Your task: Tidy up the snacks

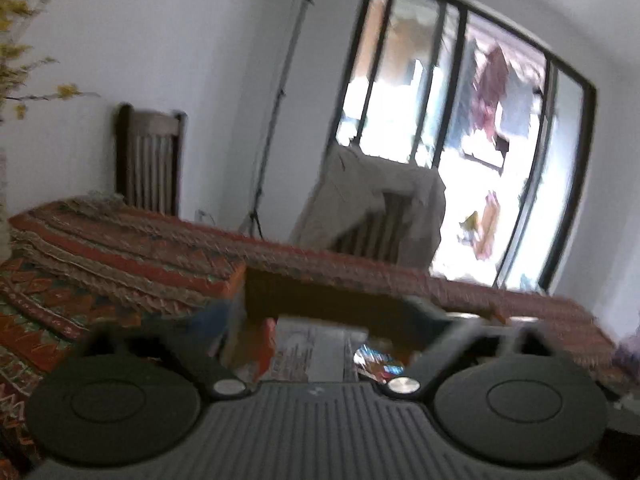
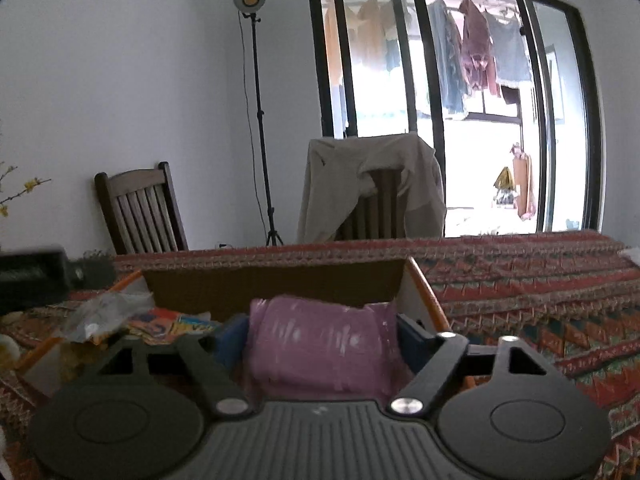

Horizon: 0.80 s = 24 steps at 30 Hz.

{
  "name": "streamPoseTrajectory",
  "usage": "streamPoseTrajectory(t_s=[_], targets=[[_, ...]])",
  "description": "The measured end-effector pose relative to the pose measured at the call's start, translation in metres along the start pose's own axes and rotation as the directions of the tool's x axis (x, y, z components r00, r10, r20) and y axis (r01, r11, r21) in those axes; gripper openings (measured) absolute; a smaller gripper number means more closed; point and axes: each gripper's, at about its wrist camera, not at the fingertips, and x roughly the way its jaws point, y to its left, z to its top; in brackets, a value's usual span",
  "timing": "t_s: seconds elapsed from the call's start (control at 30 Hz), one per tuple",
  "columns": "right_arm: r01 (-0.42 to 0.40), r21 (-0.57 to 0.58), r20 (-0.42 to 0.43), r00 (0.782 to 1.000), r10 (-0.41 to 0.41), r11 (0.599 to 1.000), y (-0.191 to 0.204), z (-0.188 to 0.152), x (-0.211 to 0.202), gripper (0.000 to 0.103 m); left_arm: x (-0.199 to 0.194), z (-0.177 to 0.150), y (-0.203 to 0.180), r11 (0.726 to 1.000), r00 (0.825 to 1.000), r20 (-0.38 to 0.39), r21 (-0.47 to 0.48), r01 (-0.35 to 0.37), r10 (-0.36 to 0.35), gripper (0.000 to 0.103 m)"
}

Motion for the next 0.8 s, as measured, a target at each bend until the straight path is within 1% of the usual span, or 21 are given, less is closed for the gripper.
streamPoseTrajectory(t_s=[0.03, 0.1, 0.2, 0.33, 0.4, 0.5, 0.6, 0.8], targets=[[-0.002, 0.003, 0.003, 1.0, 0.002, 1.0, 0.0, -0.001, -0.001, 0.094, -0.003, 0.0, 0.001, 1.0, 1.0, 0.019, -0.001, 0.001, -0.001, 0.103], [0.004, 0.001, 0.017, 1.0, -0.004, 1.0, 0.0, -0.002, -0.003, 0.103, -0.005, 0.001, 0.002, 1.0, 1.0, 0.018, 0.0, 0.015, -0.015, 0.103], [0.013, -0.005, 0.032, 0.999, -0.012, 1.0, 0.001, -0.002, -0.006, 0.103, -0.006, 0.001, 0.0, 1.0, 1.0, 0.017, 0.003, -0.003, 0.003, 0.103], [0.009, -0.004, 0.037, 0.999, -0.009, 1.0, -0.001, -0.002, -0.008, 0.103, -0.008, 0.007, -0.001, 1.0, 1.0, 0.008, -0.013, 0.017, -0.017, 0.103], [0.01, -0.011, 0.046, 0.999, -0.01, 1.0, -0.001, 0.001, -0.01, 0.103, -0.012, 0.011, -0.004, 1.0, 1.0, 0.012, -0.015, 0.013, -0.013, 0.103], [0.019, -0.015, 0.061, 0.998, -0.018, 1.0, 0.001, 0.007, -0.021, 0.103, -0.027, 0.016, -0.008, 1.0, 0.999, 0.033, -0.006, 0.013, -0.012, 0.103], [0.025, -0.023, 0.076, 0.997, -0.024, 0.999, 0.004, 0.014, -0.039, 0.103, -0.045, 0.019, -0.011, 1.0, 0.999, 0.036, 0.015, 0.025, -0.025, 0.103], [0.037, -0.038, 0.069, 0.997, -0.034, 0.999, 0.007, 0.011, -0.081, 0.103, -0.085, 0.017, -0.008, 0.998, 0.998, 0.001, 0.016, 0.057, -0.057, 0.103]])
